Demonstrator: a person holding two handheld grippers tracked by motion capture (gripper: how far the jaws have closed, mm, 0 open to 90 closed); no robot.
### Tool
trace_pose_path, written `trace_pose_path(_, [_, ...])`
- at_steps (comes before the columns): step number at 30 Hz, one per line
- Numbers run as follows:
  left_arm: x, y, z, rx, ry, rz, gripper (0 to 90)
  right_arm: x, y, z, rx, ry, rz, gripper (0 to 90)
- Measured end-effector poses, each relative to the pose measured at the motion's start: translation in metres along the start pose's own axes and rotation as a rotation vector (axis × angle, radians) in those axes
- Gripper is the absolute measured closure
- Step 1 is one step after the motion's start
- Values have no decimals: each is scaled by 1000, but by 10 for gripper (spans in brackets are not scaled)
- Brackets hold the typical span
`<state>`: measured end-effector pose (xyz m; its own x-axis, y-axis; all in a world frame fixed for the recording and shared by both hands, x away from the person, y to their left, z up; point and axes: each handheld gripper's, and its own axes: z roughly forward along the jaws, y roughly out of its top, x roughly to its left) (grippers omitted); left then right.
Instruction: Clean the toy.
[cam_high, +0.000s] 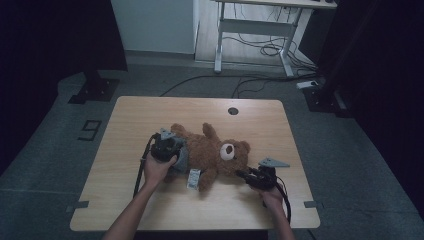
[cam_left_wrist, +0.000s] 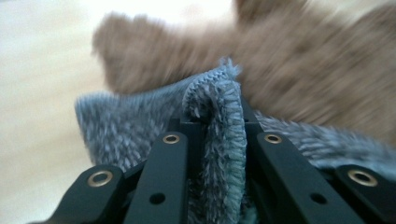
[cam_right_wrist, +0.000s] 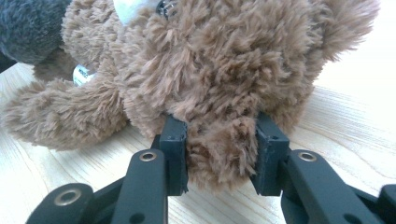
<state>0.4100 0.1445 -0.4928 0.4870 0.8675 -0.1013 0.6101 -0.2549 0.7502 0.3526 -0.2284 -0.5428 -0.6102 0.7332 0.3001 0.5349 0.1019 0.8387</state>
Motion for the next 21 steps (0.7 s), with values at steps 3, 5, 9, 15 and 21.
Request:
trace_pose_path(3, [4, -10, 5, 44, -7, 11, 798, -1, -1, 2, 15, -7, -3, 640])
trace_pose_path(5, [5, -10, 5, 53, -11, 5, 798, -3, -3, 3, 19, -7, 5, 642])
trace_pose_path(9, [4, 4, -10, 17, -4, 13, 795, -2, -2, 3, 24, -13, 2, 642])
trace_pose_path(15, [-32, 38, -43, -97, -88, 61, 794, -2, -2, 2, 23, -12, 6, 643])
trace_pose_path(21, [-92, 68, -31, -118, -169, 160, 792, -2, -1, 2, 21, -12, 8, 643])
